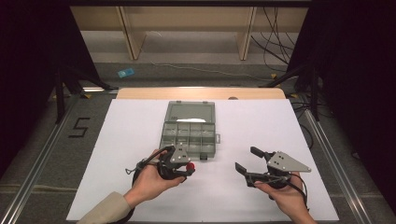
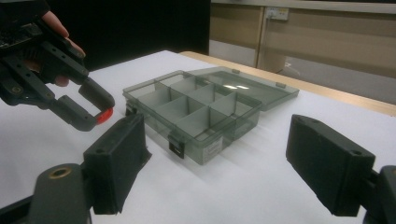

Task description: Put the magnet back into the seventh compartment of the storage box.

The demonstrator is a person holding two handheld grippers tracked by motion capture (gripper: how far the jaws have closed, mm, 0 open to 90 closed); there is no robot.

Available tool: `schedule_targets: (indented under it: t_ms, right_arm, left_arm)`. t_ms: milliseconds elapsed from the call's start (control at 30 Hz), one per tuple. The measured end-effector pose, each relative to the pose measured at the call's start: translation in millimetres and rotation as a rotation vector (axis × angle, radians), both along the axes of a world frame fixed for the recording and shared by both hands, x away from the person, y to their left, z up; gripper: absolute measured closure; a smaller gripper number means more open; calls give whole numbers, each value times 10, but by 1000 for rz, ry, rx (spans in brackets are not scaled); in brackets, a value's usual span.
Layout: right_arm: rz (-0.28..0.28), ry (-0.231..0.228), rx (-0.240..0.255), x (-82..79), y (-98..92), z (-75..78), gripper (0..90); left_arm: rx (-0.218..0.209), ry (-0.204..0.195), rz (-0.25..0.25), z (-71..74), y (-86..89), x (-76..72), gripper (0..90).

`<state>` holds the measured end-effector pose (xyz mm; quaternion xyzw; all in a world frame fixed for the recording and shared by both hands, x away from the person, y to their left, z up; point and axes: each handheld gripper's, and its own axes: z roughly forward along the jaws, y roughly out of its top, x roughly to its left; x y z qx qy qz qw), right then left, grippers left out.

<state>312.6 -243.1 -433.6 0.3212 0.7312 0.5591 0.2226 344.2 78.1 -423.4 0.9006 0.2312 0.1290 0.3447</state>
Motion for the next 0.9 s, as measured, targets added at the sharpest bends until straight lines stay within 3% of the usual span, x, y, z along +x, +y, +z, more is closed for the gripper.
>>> schedule_targets:
  t_ms: [900]
  right_arm:
    - [-7,-5,6,0,-3,0,211]
  left_arm:
    - [-10,-12,25,31,-25,140,629]
